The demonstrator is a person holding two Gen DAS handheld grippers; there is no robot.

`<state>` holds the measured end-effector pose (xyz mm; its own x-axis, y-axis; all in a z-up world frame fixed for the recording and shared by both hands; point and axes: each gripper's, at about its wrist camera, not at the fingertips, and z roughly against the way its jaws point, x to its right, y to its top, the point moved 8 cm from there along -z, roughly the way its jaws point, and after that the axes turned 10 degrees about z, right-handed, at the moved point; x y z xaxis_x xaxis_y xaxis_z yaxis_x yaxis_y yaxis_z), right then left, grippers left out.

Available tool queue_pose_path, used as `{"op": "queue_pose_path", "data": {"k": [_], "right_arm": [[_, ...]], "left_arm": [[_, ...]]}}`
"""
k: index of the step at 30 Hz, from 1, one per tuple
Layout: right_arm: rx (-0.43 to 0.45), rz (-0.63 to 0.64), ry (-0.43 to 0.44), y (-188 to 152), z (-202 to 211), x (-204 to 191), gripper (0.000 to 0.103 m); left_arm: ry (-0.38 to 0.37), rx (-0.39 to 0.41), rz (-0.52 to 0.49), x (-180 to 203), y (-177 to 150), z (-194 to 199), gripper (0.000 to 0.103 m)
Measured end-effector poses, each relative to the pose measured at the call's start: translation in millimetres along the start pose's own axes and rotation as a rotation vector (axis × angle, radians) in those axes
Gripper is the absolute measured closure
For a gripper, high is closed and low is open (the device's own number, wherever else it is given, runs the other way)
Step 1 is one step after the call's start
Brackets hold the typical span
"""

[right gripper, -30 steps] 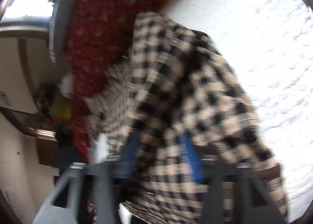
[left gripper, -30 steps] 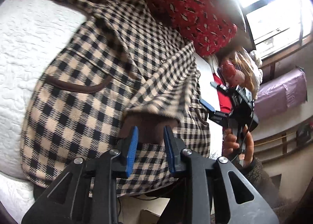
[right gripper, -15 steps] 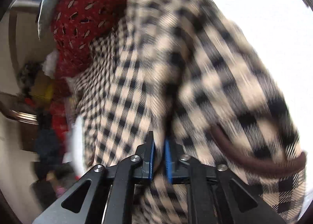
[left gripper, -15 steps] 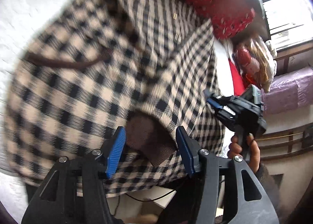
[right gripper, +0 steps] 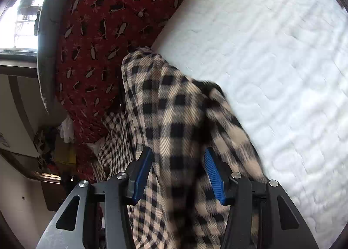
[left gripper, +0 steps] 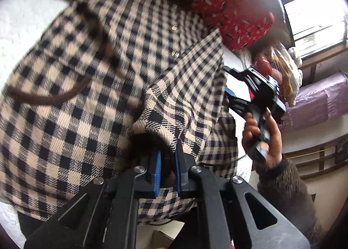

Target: Fold large clothes

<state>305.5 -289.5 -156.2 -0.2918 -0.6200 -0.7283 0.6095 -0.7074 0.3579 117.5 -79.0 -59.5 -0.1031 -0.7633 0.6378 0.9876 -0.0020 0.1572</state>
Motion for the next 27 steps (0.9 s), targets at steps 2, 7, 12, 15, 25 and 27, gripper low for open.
{"op": "queue_pose_path", "data": {"k": [2,7,12,15,25,27], "right_arm": [[-0.002,0.008,-0.031,12.3,-7.3,-3.8,0.051],[0.02,0.125,-0.138,31.7,3.2,-1.0,0.1],[-0.004,0.008,-0.038,15.7,4.8,37.6,0.1],[0.023,-0.085,0.013,13.0,24.8,37.1,0.087],[-0.001,0.276,0.043,-22.9,7.5,-33.5,0.062],[-0.076,0.311,-0.069,-43.6,-15.6,-22.9,0.073]], "left_arm": [[0.009,0.025,-0.034,4.1,0.4,8.5,0.095],[0.055,0.083,-0.076,0.6,4.7,10.5,0.096],[0.125,-0.025,0.008,-37.0,-1.4,-23.3,0.096],[0.07,-0.033,-0.009,-34.1,-8.0,-10.4,0.096],[0.093,0.032,-0.017,-30.1,5.2,-6.0,0.092],[0.17,-0.009,0.016,-47.9,7.1,-28.1,0.09]]}}
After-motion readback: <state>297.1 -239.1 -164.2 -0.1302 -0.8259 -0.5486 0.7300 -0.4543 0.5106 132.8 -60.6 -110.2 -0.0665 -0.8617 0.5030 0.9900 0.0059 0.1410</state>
